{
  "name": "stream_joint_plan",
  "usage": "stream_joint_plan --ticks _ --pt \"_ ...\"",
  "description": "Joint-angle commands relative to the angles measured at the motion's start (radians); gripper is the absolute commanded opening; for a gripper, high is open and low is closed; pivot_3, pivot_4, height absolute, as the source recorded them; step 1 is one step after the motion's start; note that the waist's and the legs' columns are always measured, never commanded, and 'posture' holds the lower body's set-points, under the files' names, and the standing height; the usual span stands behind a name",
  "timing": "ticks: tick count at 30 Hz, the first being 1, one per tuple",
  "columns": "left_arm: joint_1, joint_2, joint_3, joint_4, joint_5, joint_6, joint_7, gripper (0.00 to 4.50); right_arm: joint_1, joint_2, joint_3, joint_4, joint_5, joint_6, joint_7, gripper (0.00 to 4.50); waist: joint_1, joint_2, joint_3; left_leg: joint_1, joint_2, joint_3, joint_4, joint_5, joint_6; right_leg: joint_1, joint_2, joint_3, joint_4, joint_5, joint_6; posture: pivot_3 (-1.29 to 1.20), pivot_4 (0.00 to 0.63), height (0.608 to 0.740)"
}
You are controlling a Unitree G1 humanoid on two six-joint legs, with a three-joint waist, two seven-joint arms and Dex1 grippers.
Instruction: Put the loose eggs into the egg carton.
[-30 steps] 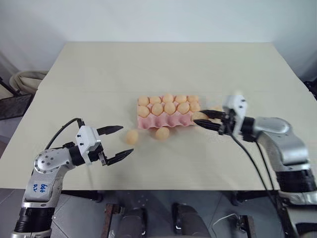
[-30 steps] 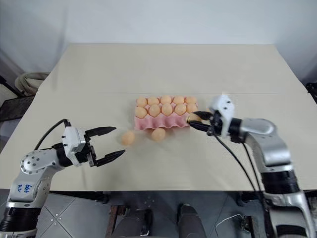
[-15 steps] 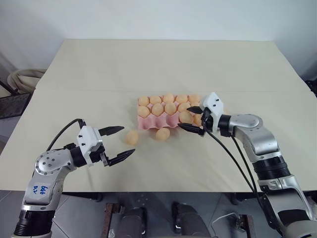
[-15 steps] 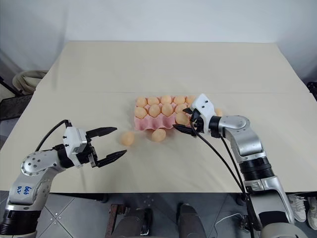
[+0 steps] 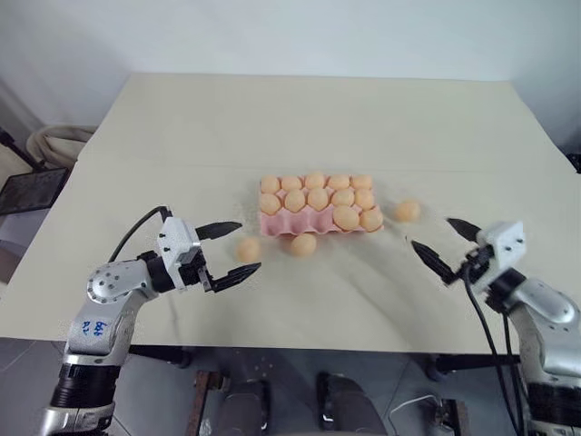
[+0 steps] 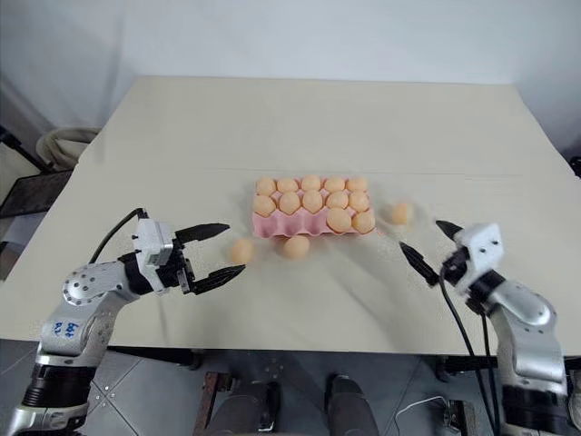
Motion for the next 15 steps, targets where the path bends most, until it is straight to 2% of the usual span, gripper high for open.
stream_joint_plan --ticks 1,4,7,11,15 --pt "-0.025 0.004 -0.001 0.013 0.001 -0.026 -0.019 4.5 0.036 0.009 -0.039 -0.017 0.029 -0.037 -0.019 4.49 -0.007 0.0 0.0 0.001 0.0 0.002 0.0 0.0 0.0 0.0 0.0 0.002 0.001 0.0 0.0 0.0 0.15 0.74" --pt "-0.034 0.006 -0.004 0.025 0.004 -0.035 -0.028 4.5 0.032 0.007 -0.006 -0.049 0.044 0.002 -0.014 4.49 -0.02 0.0 0.0 0.003 0.0 0.003 0.0 0.0 -0.001 0.0 0.0 0.003 0.003 0.0 0.0 0.0 0.15 0.74" --pt "-0.035 0.005 -0.004 0.025 0.007 -0.038 -0.031 4.5 -0.04 -0.004 0.049 -0.061 0.032 0.066 -0.033 4.49 -0.027 0.0 0.0 0.003 0.0 0.004 0.001 0.001 -0.002 0.0 0.0 0.004 0.005 0.0 -0.001 0.0 0.15 0.74" --pt "-0.017 0.008 0.001 0.009 0.007 -0.042 -0.026 4.5 -0.228 -0.016 0.128 0.002 0.005 0.207 -0.081 4.49 -0.024 0.0 0.0 0.004 0.0 0.005 0.002 0.002 -0.003 -0.001 0.0 0.005 0.008 0.001 -0.002 0.0 0.15 0.74" --pt "0.011 0.008 0.012 -0.021 0.005 -0.041 -0.007 4.5 -0.429 -0.008 0.193 0.185 -0.053 0.28 -0.128 4.49 -0.021 0.0 0.0 0.003 0.001 0.004 0.001 0.004 0.0 -0.002 0.0 0.004 0.008 0.001 -0.003 0.0 0.15 0.74"
